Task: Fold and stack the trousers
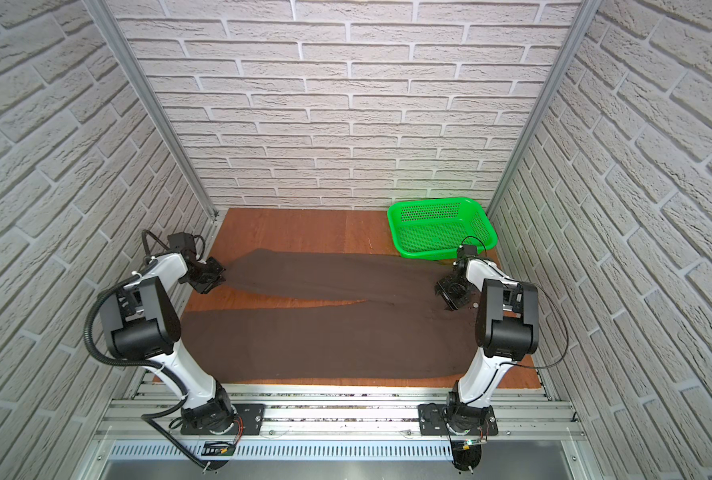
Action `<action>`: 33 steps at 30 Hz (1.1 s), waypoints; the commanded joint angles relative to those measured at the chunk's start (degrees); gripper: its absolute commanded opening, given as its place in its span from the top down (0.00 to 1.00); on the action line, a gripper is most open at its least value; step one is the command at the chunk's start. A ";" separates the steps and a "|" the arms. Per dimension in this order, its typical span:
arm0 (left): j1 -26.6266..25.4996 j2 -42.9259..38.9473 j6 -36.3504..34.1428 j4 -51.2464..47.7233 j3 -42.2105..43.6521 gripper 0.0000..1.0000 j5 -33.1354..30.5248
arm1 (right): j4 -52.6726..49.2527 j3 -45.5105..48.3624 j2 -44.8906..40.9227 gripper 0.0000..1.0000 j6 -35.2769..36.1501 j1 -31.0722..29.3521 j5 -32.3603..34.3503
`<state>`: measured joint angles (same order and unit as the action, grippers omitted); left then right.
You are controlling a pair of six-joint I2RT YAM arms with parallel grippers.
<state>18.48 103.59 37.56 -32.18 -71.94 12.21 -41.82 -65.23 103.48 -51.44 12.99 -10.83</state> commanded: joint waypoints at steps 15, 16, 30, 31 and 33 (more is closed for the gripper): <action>-20.60 -9.33 -10.75 -1.59 -7.74 1.00 -4.58 | -5.11 -2.71 -7.46 0.47 3.28 0.12 -2.07; -23.53 -9.09 -11.81 -2.86 -9.26 1.00 -4.64 | -5.07 -2.71 -7.62 0.47 3.24 0.15 -2.40; -50.05 -1.52 -17.49 -11.27 -12.52 0.38 0.15 | -4.06 -1.40 -8.91 0.47 3.54 0.59 -3.80; -49.99 -2.11 -17.06 -11.33 -12.65 0.34 -1.27 | -4.07 -1.30 -9.08 0.47 3.63 0.73 -3.85; -49.95 -3.02 -15.65 -11.40 -13.22 0.29 -4.79 | -4.19 -1.26 -9.26 0.47 3.72 0.84 -3.92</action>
<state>-32.27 103.55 20.97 -43.00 -84.31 11.44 -45.84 -66.89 96.73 -48.62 13.45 -14.31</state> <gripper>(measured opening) 0.700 0.531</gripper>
